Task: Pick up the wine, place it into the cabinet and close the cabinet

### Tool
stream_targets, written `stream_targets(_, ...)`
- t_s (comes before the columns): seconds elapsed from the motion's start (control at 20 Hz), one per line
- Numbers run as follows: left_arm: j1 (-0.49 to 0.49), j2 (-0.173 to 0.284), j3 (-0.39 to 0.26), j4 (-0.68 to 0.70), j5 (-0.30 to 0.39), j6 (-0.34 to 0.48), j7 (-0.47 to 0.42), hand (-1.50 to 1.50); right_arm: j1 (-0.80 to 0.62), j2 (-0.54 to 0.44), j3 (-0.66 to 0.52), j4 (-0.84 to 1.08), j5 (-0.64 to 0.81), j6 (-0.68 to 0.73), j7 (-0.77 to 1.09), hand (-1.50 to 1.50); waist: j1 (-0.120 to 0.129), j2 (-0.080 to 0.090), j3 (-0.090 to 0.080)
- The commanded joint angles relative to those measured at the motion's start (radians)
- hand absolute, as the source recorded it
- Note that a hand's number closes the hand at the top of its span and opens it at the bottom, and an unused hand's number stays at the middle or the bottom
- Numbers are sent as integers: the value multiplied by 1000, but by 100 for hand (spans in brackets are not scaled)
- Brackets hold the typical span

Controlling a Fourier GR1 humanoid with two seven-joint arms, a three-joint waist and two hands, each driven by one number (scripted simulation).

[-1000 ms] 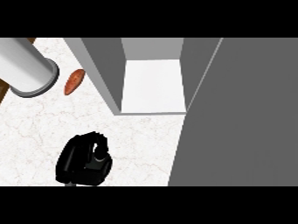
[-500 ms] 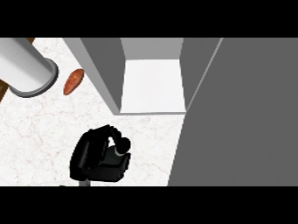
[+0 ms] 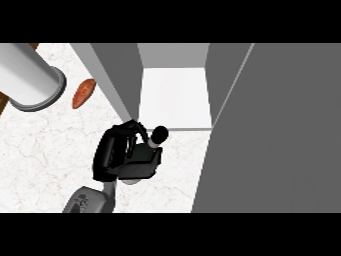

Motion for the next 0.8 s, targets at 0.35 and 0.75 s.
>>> stream_targets(0.35, -208, 5, 68, 193, -23, 13, 20, 150, 112, -47, 20, -206, 36, 13, 22, -150, -4, 1, 0)
stream_targets(0.75, -395, 0, 67, 375, 41, 61, 27, 150, 84, -37, -21, -210, -18, 9, 36, -150, -10, 3, -1)
